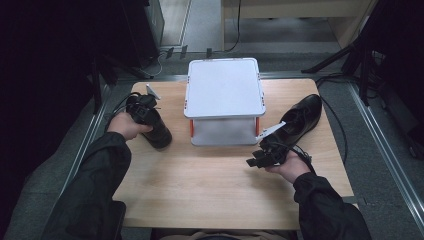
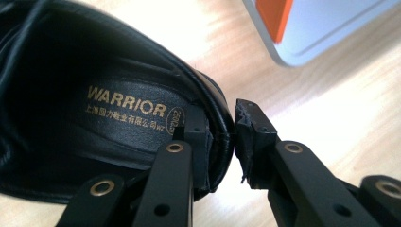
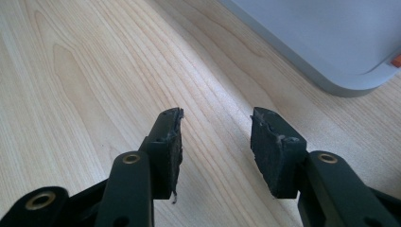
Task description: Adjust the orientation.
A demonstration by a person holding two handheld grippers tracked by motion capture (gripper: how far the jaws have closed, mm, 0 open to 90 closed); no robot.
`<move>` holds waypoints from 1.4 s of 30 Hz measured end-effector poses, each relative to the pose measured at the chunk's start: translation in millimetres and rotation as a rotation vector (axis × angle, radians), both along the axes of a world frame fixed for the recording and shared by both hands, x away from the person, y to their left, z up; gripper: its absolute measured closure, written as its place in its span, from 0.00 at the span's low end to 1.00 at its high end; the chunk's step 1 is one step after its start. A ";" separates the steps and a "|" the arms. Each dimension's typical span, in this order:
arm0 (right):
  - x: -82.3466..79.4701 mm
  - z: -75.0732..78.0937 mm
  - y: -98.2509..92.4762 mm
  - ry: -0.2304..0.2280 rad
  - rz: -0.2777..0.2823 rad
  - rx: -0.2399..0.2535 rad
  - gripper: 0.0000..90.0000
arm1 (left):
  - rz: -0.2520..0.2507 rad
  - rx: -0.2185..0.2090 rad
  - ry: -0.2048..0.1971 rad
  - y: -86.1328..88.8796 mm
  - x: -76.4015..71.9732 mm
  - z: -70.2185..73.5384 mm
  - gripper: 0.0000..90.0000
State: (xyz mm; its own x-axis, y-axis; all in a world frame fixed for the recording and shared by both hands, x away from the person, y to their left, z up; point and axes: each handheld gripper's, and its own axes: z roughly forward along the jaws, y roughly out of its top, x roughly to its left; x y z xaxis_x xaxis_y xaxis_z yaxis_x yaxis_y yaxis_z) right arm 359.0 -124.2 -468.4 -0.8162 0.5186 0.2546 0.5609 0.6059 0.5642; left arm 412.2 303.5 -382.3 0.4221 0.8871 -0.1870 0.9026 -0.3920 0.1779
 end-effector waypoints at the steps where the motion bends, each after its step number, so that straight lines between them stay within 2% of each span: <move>1: -0.4 0.1 0.0 -0.001 0.000 -0.002 0.61 | 0.003 -0.010 0.004 3.0 -3.4 -0.6 0.84; 7: -1.3 -0.6 -0.7 -0.001 -0.002 -0.006 0.61 | -0.001 -0.003 0.020 20.6 -20.5 -1.8 0.84; 17: -2.1 -0.9 -1.5 -0.004 -0.003 -0.012 0.61 | 0.042 0.013 0.016 43.8 -41.4 -2.4 0.84; 23: -2.3 -1.0 -0.9 -0.004 -0.002 -0.013 0.61 | 0.062 0.001 0.006 53.7 -47.8 -2.9 0.83; 28: -2.7 -0.6 -1.1 -0.004 -0.002 -0.012 0.61 | 0.075 0.008 -0.012 50.1 -47.2 -2.0 0.81; 29: -2.8 -0.5 -1.2 -0.004 -0.003 -0.011 0.61 | 0.074 0.009 -0.013 49.4 -46.7 -0.6 0.81; 32: -2.7 -0.6 -1.3 -0.003 -0.004 -0.011 0.61 | 0.107 -0.040 -0.045 51.1 -45.4 10.9 0.80; 33: -2.5 -0.7 -1.3 -0.003 -0.004 -0.012 0.61 | 0.123 -0.040 -0.060 52.1 -44.6 17.3 0.79; 36: -2.4 -0.9 -1.4 -0.003 -0.002 -0.014 0.61 | 0.159 -0.020 -0.075 55.6 -41.5 31.5 0.75; 38: -2.5 -0.9 -1.5 -0.003 -0.003 -0.013 0.60 | 0.186 -0.023 -0.080 59.5 -39.4 40.3 0.75; 42: -2.7 -0.7 -1.6 -0.006 -0.001 -0.011 0.60 | 0.270 -0.009 -0.075 72.4 -35.4 46.8 0.74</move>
State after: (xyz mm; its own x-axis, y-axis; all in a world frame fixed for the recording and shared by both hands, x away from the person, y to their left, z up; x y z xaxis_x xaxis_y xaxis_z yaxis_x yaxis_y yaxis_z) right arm 356.3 -125.8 -469.0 -0.8172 0.5223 0.2438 0.5582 0.6116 0.5607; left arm 376.8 376.0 -335.5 0.1840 0.9677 -0.1724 0.9582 -0.1376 0.2507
